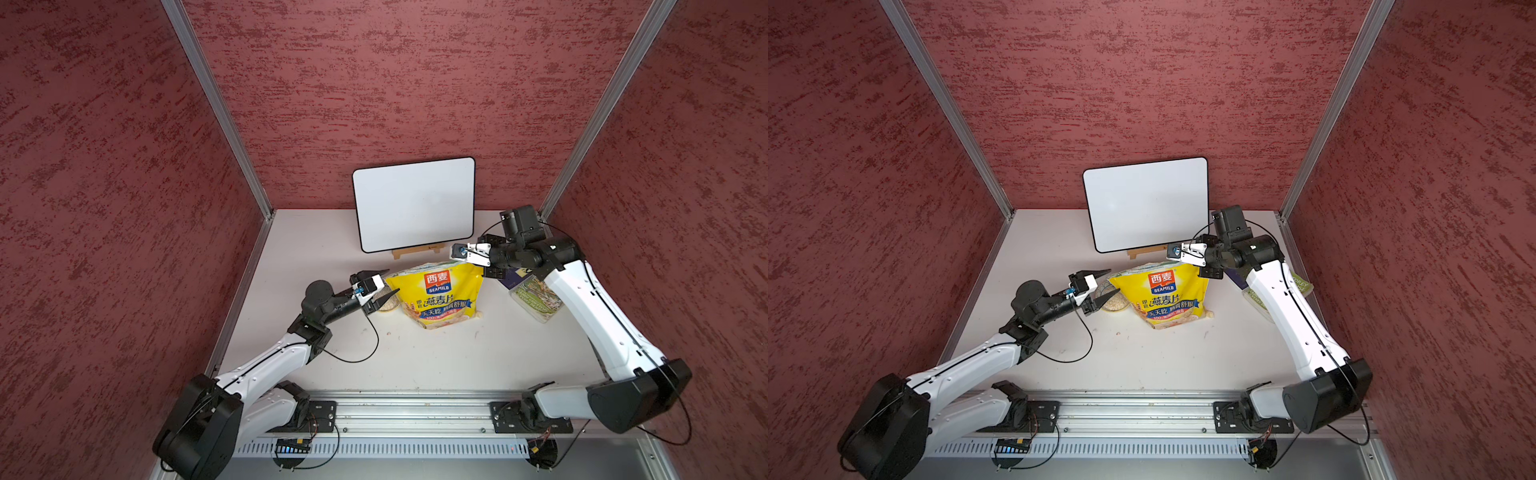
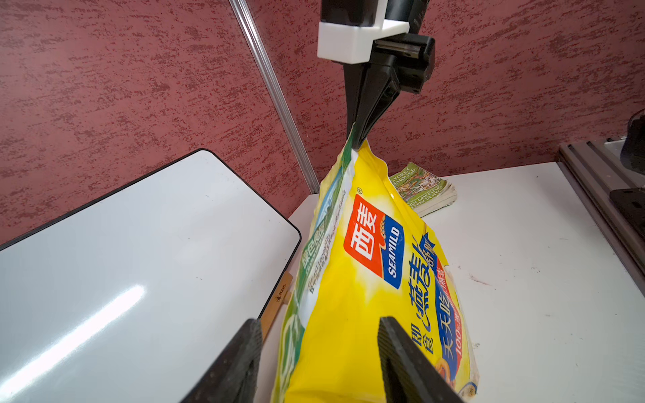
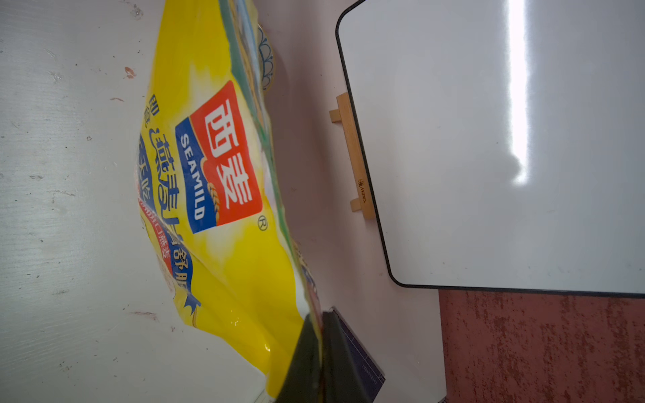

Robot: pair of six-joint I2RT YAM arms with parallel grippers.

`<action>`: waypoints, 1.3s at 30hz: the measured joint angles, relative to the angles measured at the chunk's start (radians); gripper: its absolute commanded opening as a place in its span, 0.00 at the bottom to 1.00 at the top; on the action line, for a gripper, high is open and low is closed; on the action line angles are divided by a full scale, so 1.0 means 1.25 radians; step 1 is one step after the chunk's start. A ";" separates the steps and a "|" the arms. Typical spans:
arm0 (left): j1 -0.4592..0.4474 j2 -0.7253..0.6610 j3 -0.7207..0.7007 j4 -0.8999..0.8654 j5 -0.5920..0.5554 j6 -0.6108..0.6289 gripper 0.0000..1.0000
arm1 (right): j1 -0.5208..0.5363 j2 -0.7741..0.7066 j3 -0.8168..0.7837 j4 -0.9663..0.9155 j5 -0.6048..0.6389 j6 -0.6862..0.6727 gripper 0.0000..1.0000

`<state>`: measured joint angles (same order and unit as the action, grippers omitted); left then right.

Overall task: Pour the oats into the breakfast bowl
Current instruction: Close the oats bag at the center of the board.

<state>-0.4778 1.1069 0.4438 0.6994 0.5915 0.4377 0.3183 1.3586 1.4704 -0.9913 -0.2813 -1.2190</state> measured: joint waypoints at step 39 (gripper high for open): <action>-0.027 0.192 0.140 0.027 0.047 -0.002 0.00 | 0.178 0.125 0.068 0.052 -0.063 0.005 0.35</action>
<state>-0.5117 1.3472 0.6186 0.7338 0.6498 0.4347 0.5407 1.5146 1.5558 -0.9268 -0.3607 -1.2121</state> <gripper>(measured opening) 0.067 0.431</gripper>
